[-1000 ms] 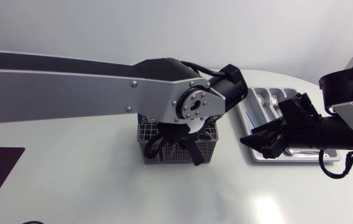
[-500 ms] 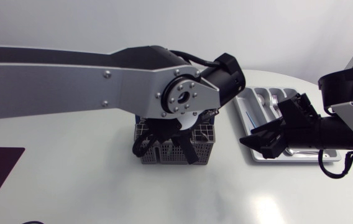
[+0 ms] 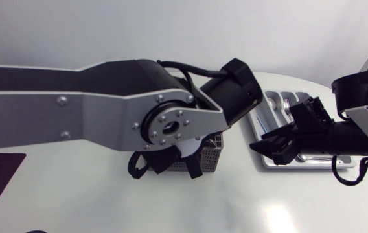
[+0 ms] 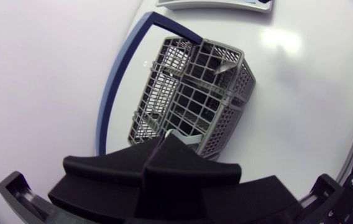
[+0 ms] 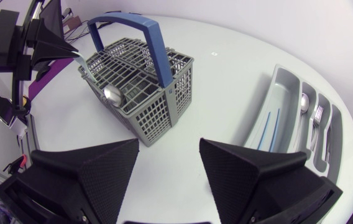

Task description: Unload the cutlery basket into the drawer organizer.

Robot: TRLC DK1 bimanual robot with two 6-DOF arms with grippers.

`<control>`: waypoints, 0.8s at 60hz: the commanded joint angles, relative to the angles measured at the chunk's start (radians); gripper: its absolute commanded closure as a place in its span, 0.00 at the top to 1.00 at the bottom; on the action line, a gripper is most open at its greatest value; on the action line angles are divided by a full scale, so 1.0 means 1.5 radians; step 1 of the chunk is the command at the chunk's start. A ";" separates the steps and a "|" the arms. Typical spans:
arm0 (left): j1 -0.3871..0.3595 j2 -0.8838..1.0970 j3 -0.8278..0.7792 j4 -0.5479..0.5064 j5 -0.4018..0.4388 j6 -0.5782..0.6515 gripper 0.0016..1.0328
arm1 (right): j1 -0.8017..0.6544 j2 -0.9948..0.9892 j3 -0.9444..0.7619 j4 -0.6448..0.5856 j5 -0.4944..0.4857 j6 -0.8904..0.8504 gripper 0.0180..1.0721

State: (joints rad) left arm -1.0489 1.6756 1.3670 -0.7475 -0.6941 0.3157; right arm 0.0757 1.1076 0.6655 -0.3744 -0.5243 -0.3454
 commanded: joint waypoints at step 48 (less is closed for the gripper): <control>0.070 -0.222 0.049 0.042 0.201 -0.022 0.07 | 0.067 -0.210 -0.037 0.000 -0.001 -0.011 0.72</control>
State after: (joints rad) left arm -0.9756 1.3487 1.3853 -0.6743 -0.4511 0.3370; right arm 0.1448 0.8387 0.6437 -0.3737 -0.5274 -0.3454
